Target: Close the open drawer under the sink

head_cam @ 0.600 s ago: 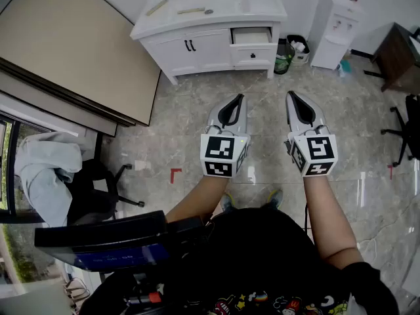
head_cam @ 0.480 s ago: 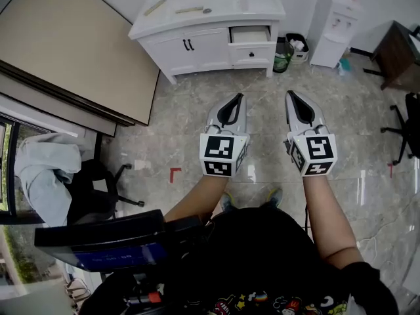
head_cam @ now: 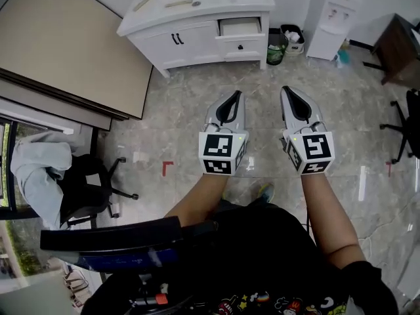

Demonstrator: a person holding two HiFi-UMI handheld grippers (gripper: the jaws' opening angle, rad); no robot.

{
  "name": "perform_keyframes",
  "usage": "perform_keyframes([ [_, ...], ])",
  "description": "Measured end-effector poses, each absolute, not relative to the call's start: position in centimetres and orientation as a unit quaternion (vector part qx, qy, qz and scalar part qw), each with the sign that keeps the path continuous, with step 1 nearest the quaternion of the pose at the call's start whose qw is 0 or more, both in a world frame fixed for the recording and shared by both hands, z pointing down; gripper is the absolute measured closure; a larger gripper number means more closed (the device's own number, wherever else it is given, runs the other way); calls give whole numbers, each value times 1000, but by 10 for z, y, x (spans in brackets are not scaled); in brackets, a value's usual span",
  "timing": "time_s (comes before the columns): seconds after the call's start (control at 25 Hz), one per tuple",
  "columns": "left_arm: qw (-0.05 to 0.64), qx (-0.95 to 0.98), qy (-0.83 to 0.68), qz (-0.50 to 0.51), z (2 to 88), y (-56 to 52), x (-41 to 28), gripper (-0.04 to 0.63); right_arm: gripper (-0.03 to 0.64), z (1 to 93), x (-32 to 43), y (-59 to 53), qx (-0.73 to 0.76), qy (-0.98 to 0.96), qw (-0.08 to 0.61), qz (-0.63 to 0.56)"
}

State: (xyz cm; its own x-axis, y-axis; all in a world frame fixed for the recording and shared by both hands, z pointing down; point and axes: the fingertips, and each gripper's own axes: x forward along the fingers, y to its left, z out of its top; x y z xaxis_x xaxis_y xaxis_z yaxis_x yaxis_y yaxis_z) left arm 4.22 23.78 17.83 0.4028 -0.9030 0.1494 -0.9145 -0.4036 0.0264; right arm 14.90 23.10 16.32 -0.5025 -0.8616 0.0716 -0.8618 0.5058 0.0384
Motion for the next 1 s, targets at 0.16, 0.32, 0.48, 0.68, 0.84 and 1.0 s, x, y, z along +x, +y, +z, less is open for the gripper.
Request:
perform_keyframes([
  [0.16, 57, 826, -557, 61, 191, 222, 56, 588, 592, 178, 160, 210, 481, -875, 45, 3],
  [0.32, 57, 822, -561, 76, 202, 201, 49, 588, 592, 195, 156, 180, 481, -875, 43, 22],
  [0.48, 75, 822, -558, 83, 226, 148, 26, 588, 592, 216, 138, 126, 486, -872, 50, 34],
  [0.68, 43, 829, -553, 73, 250, 36, -7, 588, 593, 240, 108, 26, 501, -862, 72, 29],
  [0.84, 46, 848, -522, 78, 274, -47, -11, 588, 594, 253, 106, -50, 539, -838, 82, 37],
  [1.0, 65, 852, -512, 91, 318, -121, -18, 588, 594, 290, 91, -120, 548, -830, 97, 44],
])
